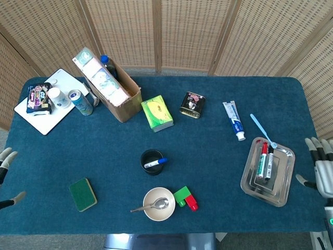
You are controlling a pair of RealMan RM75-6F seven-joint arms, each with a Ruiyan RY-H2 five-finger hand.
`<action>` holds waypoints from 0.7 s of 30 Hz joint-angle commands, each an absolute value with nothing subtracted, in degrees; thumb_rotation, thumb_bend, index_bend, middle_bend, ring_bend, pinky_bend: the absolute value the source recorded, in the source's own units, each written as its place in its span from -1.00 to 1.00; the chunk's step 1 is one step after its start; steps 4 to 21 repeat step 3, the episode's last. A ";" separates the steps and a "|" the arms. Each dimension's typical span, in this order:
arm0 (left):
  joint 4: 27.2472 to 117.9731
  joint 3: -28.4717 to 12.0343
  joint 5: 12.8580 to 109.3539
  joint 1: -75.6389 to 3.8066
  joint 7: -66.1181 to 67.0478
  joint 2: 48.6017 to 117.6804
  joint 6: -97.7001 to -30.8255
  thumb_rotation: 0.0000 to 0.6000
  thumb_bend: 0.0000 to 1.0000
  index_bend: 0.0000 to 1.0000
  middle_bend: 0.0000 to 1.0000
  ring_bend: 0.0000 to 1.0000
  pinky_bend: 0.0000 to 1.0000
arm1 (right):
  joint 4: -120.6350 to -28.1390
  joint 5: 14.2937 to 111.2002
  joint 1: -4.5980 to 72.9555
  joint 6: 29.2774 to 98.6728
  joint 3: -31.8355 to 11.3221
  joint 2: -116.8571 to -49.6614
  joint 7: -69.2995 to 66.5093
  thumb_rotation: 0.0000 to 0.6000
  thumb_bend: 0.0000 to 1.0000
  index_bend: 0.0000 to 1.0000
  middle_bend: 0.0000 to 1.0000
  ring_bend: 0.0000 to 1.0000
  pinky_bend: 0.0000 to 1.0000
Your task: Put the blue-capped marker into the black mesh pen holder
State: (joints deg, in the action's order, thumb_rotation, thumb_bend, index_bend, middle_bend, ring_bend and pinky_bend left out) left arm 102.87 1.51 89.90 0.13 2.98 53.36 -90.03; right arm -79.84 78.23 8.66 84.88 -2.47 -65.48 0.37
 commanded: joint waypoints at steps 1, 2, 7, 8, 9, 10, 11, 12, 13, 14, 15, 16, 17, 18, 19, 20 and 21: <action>102.08 1.82 90.07 0.58 2.85 53.74 -90.44 1.00 -0.82 -0.88 -1.00 -1.00 -0.69 | -79.39 79.00 6.35 86.92 -1.54 -66.57 -0.80 1.00 -1.00 -1.00 -1.00 -1.00 -1.00; 101.88 1.81 90.31 0.63 3.00 53.80 -90.67 1.00 -0.82 -0.88 -1.00 -1.00 -0.69 | -79.48 79.11 6.06 87.06 -1.42 -66.57 -0.92 1.00 -1.00 -1.00 -1.00 -1.00 -1.00; 101.57 1.84 90.74 0.71 3.38 53.89 -90.95 1.00 -0.82 -0.88 -1.00 -1.00 -0.69 | -79.79 79.42 5.80 86.97 -1.12 -66.26 -0.79 1.00 -1.00 -1.00 -1.00 -1.00 -1.00; 101.57 1.84 90.74 0.71 3.38 53.89 -90.95 1.00 -0.82 -0.88 -1.00 -1.00 -0.69 | -79.79 79.42 5.80 86.97 -1.12 -66.26 -0.79 1.00 -1.00 -1.00 -1.00 -1.00 -1.00; 101.57 1.84 90.74 0.71 3.38 53.89 -90.95 1.00 -0.82 -0.88 -1.00 -1.00 -0.69 | -79.79 79.42 5.80 86.97 -1.12 -66.26 -0.79 1.00 -1.00 -1.00 -1.00 -1.00 -1.00; 101.57 1.84 90.74 0.71 3.38 53.89 -90.95 1.00 -0.82 -0.88 -1.00 -1.00 -0.69 | -79.79 79.42 5.80 86.97 -1.12 -66.26 -0.79 1.00 -1.00 -1.00 -1.00 -1.00 -1.00; 101.57 1.84 90.74 0.71 3.38 53.89 -90.95 1.00 -0.82 -0.88 -1.00 -1.00 -0.69 | -79.79 79.42 5.80 86.97 -1.12 -66.26 -0.79 1.00 -1.00 -1.00 -1.00 -1.00 -1.00; 101.57 1.84 90.74 0.71 3.38 53.89 -90.95 1.00 -0.82 -0.88 -1.00 -1.00 -0.69 | -79.79 79.42 5.80 86.97 -1.12 -66.26 -0.79 1.00 -1.00 -1.00 -1.00 -1.00 -1.00; 101.57 1.84 90.74 0.71 3.38 53.89 -90.95 1.00 -0.82 -0.88 -1.00 -1.00 -0.69 | -79.79 79.42 5.80 86.97 -1.12 -66.26 -0.79 1.00 -1.00 -1.00 -1.00 -1.00 -1.00; 101.57 1.84 90.74 0.71 3.38 53.89 -90.95 1.00 -0.82 -0.88 -1.00 -1.00 -0.69 | -79.79 79.42 5.80 86.97 -1.12 -66.26 -0.79 1.00 -1.00 -1.00 -1.00 -1.00 -1.00; 101.57 1.84 90.74 0.71 3.38 53.89 -90.95 1.00 -0.82 -0.88 -1.00 -1.00 -0.69 | -79.79 79.42 5.80 86.97 -1.12 -66.26 -0.79 1.00 -1.00 -1.00 -1.00 -1.00 -1.00; 101.57 1.84 90.74 0.71 3.38 53.89 -90.95 1.00 -0.82 -0.88 -1.00 -1.00 -0.69 | -79.79 79.42 5.80 86.97 -1.12 -66.26 -0.79 1.00 -1.00 -1.00 -1.00 -1.00 -1.00; 101.57 1.84 90.74 0.71 3.38 53.89 -90.95 1.00 -0.82 -0.88 -1.00 -1.00 -0.69 | -79.79 79.42 5.80 86.97 -1.12 -66.26 -0.79 1.00 -1.00 -1.00 -1.00 -1.00 -1.00; 101.57 1.84 90.74 0.71 3.38 53.89 -90.95 1.00 -0.82 -0.88 -1.00 -1.00 -0.69 | -79.79 79.42 5.80 86.97 -1.12 -66.26 -0.79 1.00 -1.00 -1.00 -1.00 -1.00 -1.00; 101.57 1.84 90.74 0.71 3.38 53.89 -90.95 1.00 -0.82 -0.88 -1.00 -1.00 -0.69 | -79.79 79.42 5.80 86.97 -1.12 -66.26 -0.79 1.00 -1.00 -1.00 -1.00 -1.00 -1.00; 101.57 1.84 90.74 0.71 3.38 53.89 -90.95 1.00 -0.82 -0.88 -1.00 -1.00 -0.69 | -79.79 79.42 5.80 86.97 -1.12 -66.26 -0.79 1.00 -1.00 -1.00 -1.00 -1.00 -1.00; 101.57 1.84 90.74 0.71 3.38 53.89 -90.95 1.00 -0.82 -0.88 -1.00 -1.00 -0.69 | -79.79 79.42 5.80 86.97 -1.12 -66.26 -0.79 1.00 -1.00 -1.00 -1.00 -1.00 -1.00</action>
